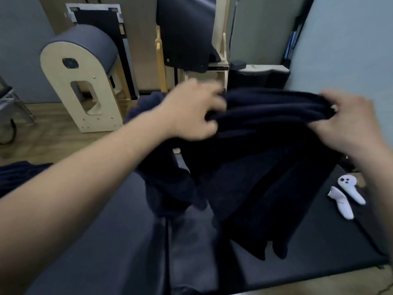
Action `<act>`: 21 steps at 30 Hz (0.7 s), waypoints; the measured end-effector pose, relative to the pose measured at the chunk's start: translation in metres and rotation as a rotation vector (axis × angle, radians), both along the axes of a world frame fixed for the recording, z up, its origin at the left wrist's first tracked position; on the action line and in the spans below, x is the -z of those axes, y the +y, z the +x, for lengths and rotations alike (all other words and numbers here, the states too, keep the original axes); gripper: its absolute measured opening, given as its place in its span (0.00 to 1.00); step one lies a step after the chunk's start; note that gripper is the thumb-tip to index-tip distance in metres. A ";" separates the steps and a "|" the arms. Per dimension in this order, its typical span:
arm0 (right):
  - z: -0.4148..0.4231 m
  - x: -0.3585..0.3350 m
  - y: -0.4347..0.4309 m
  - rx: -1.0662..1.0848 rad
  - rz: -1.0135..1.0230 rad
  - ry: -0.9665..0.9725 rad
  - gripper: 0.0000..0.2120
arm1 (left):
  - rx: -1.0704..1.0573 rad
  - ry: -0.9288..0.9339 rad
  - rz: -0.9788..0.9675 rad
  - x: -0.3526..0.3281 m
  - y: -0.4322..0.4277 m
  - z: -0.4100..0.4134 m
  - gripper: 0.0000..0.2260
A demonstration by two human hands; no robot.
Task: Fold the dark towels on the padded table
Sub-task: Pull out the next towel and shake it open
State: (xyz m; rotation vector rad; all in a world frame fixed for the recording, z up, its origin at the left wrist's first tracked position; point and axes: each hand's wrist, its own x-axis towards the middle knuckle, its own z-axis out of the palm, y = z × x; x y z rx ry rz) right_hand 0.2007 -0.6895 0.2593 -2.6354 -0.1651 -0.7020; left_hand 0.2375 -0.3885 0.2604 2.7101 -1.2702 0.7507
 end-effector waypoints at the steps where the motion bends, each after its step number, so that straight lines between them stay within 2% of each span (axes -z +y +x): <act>1: 0.001 -0.007 -0.004 0.011 -0.010 -0.025 0.16 | -0.068 0.067 0.177 0.025 0.000 -0.004 0.13; 3: 0.003 -0.012 -0.008 0.003 -0.067 -0.040 0.17 | -0.224 0.218 0.488 0.065 0.002 -0.016 0.13; 4: 0.004 -0.012 -0.008 -0.001 -0.090 -0.042 0.17 | -0.269 0.231 0.536 0.067 0.005 -0.015 0.13; 7: 0.011 -0.020 -0.004 0.026 -0.112 -0.088 0.17 | -0.338 0.094 0.259 0.019 0.029 0.012 0.14; 9: 0.016 -0.029 -0.004 0.048 -0.090 -0.142 0.17 | -0.359 -0.044 -0.025 -0.016 0.052 0.025 0.15; 10: 0.018 -0.032 -0.005 0.064 -0.083 -0.166 0.17 | -0.379 -0.081 -0.127 -0.017 0.061 0.028 0.15; 11: 0.018 -0.034 -0.004 0.081 -0.077 -0.186 0.17 | -0.394 -0.074 -0.145 -0.008 0.065 0.026 0.14; 12: 0.018 -0.034 -0.004 0.091 -0.077 -0.195 0.18 | -0.398 -0.016 -0.071 0.010 0.062 0.020 0.13; 15: 0.015 -0.024 -0.004 0.112 -0.116 -0.141 0.21 | -0.450 0.307 0.261 0.078 0.056 -0.001 0.10; 16: 0.016 -0.019 -0.006 0.123 -0.123 -0.119 0.22 | -0.459 0.295 0.264 0.072 0.064 0.001 0.08; 18: 0.017 -0.015 -0.011 0.135 -0.113 -0.107 0.21 | -0.477 0.158 0.108 0.032 0.085 0.025 0.07; 19: 0.015 -0.016 -0.014 0.146 -0.105 -0.106 0.18 | -0.475 0.023 0.019 0.004 0.094 0.036 0.09; 21: 0.017 -0.018 -0.024 0.193 -0.060 -0.121 0.13 | -0.416 -0.175 -0.271 -0.034 0.106 0.045 0.09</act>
